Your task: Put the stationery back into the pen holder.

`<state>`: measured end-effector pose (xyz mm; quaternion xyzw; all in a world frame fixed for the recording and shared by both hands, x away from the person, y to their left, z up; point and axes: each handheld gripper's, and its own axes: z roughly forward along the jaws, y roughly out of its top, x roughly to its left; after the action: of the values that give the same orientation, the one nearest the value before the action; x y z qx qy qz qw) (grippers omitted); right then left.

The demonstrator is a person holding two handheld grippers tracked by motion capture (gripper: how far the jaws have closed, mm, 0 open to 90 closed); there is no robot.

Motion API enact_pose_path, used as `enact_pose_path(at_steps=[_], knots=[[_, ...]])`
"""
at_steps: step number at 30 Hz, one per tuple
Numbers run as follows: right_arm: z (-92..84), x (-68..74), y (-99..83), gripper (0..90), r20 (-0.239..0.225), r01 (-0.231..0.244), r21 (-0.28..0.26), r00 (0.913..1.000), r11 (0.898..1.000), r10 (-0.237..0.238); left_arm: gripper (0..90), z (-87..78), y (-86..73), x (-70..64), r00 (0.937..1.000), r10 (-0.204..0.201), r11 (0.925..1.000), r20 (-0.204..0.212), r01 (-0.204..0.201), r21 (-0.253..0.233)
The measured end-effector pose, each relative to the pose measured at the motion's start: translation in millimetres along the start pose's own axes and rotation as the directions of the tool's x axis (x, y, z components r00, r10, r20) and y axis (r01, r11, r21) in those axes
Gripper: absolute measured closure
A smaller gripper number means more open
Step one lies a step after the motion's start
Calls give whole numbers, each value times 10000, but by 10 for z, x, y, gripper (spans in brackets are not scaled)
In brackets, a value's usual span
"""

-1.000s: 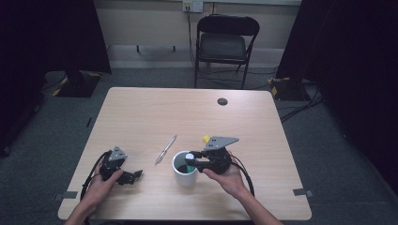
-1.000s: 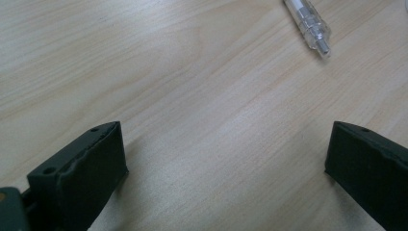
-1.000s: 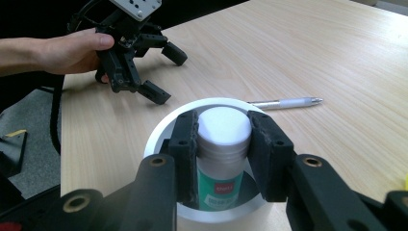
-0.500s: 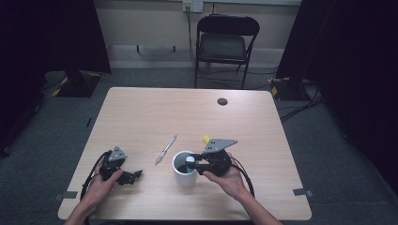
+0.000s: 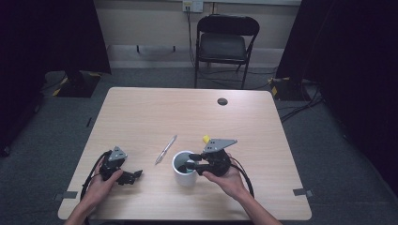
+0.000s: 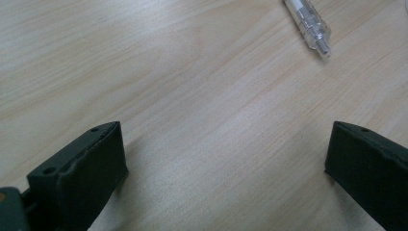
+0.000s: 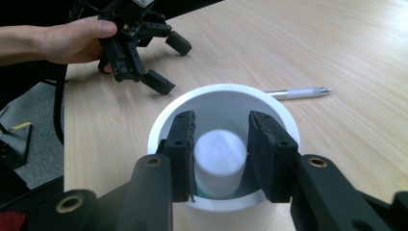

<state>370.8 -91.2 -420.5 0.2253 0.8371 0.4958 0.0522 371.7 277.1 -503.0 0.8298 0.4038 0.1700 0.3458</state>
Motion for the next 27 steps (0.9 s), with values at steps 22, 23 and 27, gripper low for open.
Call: enact_pose_path(at_steps=[22, 23, 27], knots=[[-247, -153, 115, 671, 188, -339, -907, 9992, 9953, 357, 0, 0, 0, 0, 10000, 0, 10000, 3, 0, 0], [-263, -166, 117, 672, 203, -371, -938, 9990, 9949, 392, 0, 0, 0, 0, 10000, -1, 10000, 5, 1, 1], [-327, -223, 116, 673, 403, -476, -1031, 9978, 9935, 520, 0, 0, 0, 0, 10000, -2, 10000, 2, 2, 1]])
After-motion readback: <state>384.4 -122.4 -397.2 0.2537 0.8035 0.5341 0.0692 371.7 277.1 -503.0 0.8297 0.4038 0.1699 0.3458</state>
